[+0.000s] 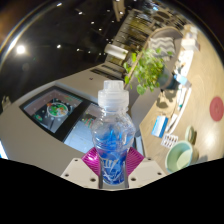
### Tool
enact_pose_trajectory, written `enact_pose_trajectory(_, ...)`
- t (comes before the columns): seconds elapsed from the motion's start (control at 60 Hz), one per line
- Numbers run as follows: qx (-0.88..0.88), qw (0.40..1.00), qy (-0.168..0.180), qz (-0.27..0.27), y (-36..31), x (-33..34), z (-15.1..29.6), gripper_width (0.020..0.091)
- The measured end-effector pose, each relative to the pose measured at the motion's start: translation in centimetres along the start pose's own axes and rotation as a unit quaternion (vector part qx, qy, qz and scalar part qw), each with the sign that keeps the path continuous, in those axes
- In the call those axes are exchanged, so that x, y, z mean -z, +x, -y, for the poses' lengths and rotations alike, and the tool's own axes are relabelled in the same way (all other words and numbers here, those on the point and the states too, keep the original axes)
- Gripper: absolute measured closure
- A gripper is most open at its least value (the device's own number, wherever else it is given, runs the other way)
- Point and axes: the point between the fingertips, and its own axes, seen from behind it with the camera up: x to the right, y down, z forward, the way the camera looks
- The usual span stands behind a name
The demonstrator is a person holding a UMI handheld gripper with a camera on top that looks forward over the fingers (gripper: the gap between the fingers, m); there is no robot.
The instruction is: Pour water
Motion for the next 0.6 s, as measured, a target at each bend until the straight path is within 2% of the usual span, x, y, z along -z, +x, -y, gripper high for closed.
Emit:
enact_pose_trajectory(0.183, 0.292, 0.954, 0.056, -0.042, 0.9, 2.4, 9.1, 0.0817)
enact_pose_trajectory(0.3, 0.414, 0.904, 0.071, -0.084, 3.9, 4.3, 13.4, 0.0818)
enact_pose_trajectory(0.417, 0.486, 0.862, 0.055, -0.134, 9.7, 5.6, 15.8, 0.0819)
enact_pose_trajectory(0.517, 0.501, 0.847, 0.037, -0.172, 16.3, 5.8, 17.0, 0.0819)
enact_pose_trajectory(0.6, 0.507, 0.840, 0.024, -0.194, 18.9, 6.8, 17.0, 0.0819)
